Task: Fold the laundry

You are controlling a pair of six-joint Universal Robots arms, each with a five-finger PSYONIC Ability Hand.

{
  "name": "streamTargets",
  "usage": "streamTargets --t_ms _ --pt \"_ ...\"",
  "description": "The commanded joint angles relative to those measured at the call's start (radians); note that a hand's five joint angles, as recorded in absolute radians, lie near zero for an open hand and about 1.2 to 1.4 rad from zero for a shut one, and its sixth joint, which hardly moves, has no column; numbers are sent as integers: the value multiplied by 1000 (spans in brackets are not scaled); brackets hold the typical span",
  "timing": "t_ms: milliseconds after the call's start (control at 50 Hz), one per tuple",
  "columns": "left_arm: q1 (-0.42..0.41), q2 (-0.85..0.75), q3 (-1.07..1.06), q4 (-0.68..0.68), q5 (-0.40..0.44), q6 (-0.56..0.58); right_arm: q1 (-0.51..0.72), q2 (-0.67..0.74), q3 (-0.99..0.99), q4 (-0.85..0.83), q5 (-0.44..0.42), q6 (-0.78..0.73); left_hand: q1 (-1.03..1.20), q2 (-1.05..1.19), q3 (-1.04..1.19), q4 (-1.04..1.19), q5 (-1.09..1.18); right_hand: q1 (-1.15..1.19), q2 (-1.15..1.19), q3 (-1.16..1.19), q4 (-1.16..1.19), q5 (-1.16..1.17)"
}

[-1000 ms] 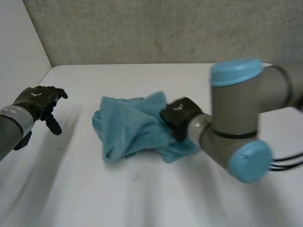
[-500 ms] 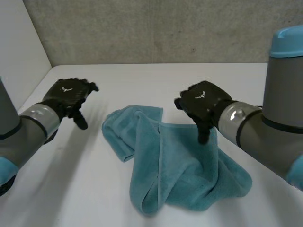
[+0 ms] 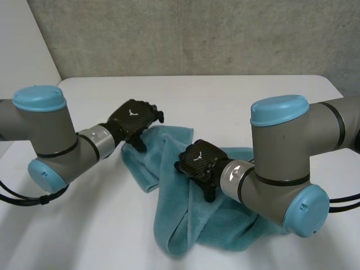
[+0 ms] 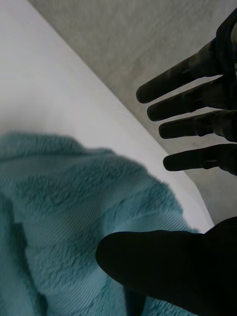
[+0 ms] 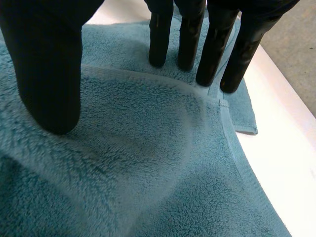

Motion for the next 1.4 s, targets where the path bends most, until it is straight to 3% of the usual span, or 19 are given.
streamTargets --t_ms 20,60,80,100,160,280,340,420,540,620,740,840,900,940,1000,1020,1100,1220,1400 --pt "-21 -54 19 2 17 36 -8 1 3 -3 13 -14 476 476 474 470 470 494 449 448 441 440" --pt "-28 -61 28 7 5 49 -13 10 -4 -3 24 -14 731 731 730 726 725 795 749 748 741 740" --pt "-28 -61 28 7 5 49 -16 19 -15 -6 34 -14 732 732 731 726 726 1011 965 964 958 957" --pt "-36 -61 34 14 -16 59 -16 21 -21 -8 41 -14 923 924 922 918 918 1013 967 966 960 959" --pt "-36 -61 48 43 -70 73 -17 22 -85 -38 99 -8 925 926 924 920 920 1013 967 966 960 959" --pt "-36 -35 117 215 -278 107 -16 15 -251 -158 277 12 925 926 924 920 920 1013 967 966 960 959" --pt "-38 43 135 339 -409 80 -23 -1 -331 -293 376 64 925 926 924 920 920 1013 967 966 960 959" --pt "-38 160 93 401 -470 5 -54 -73 -354 -424 435 122 925 926 924 920 920 1013 967 966 960 959" --pt "-33 290 -35 381 -475 -62 -76 -149 -278 -419 429 141 925 926 924 920 920 1013 967 966 960 959" --pt "-24 393 -248 292 -481 -69 -79 -186 -141 -382 426 130 925 926 924 920 920 1013 967 966 960 959" --pt "-8 499 -521 191 -506 -66 -129 -263 70 -182 401 98 925 926 924 920 920 1013 967 966 960 959" --pt "-8 562 -722 125 -512 -69 -198 -268 265 6 274 37 925 926 924 920 920 1013 967 966 960 959" --pt "-13 579 -785 74 -512 -72 -204 -266 295 21 248 20 925 926 924 920 920 1013 967 966 960 959" --pt "-15 587 -800 45 -512 -72 -217 -261 315 24 232 -17 905 906 904 900 900 1013 967 966 960 959" --pt "-21 607 -793 -13 -512 -69 -238 -261 305 17 228 -25 645 645 644 639 639 1013 967 966 960 959" --pt "-24 629 -778 -37 -510 -68 -241 -261 301 14 226 -26 391 391 390 386 385 1013 967 966 960 959" --pt "-28 689 -701 -61 -509 -59 -238 -263 284 4 229 -25 -130 -130 -131 -135 -135 1013 967 966 960 959" --pt "-19 670 -564 -61 -500 -59 -235 -260 293 -64 222 -2 -169 -169 -171 -175 -175 1013 967 966 960 959" --pt "-4 432 -377 -71 -466 -19 -237 -243 318 -160 222 26 -46 -46 -48 -52 -52 1013 967 966 960 959"
